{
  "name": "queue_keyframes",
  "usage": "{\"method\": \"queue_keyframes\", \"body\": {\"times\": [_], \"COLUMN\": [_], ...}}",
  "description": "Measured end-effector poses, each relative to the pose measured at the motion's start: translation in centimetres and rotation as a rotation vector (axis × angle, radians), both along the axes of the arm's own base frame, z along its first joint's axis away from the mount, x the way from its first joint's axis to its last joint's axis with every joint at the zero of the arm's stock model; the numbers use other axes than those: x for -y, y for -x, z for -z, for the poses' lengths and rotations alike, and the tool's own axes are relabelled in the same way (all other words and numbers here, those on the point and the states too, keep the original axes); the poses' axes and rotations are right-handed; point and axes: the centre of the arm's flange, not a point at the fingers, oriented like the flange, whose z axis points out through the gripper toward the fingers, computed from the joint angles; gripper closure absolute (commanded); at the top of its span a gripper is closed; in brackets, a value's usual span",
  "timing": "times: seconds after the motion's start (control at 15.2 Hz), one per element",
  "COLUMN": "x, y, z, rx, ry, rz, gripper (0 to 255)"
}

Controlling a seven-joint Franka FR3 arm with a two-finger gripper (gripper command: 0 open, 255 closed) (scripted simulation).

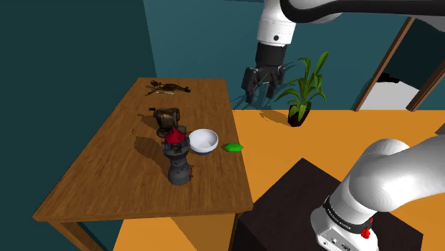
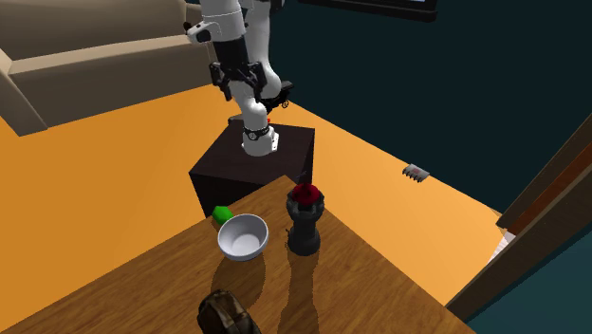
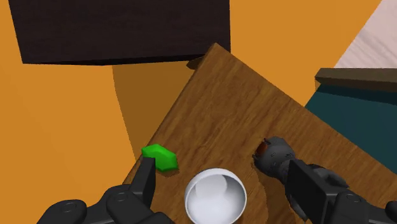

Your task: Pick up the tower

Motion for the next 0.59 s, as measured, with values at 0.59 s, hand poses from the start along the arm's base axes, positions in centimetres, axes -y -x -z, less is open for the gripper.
{"method": "queue_keyframes", "body": {"times": [0.59], "x": [-9.7], "y": [-7.0], "z": [1.6], "rx": [-0.034], "ry": [0.022], "rz": [0.215], "gripper": [0]}}
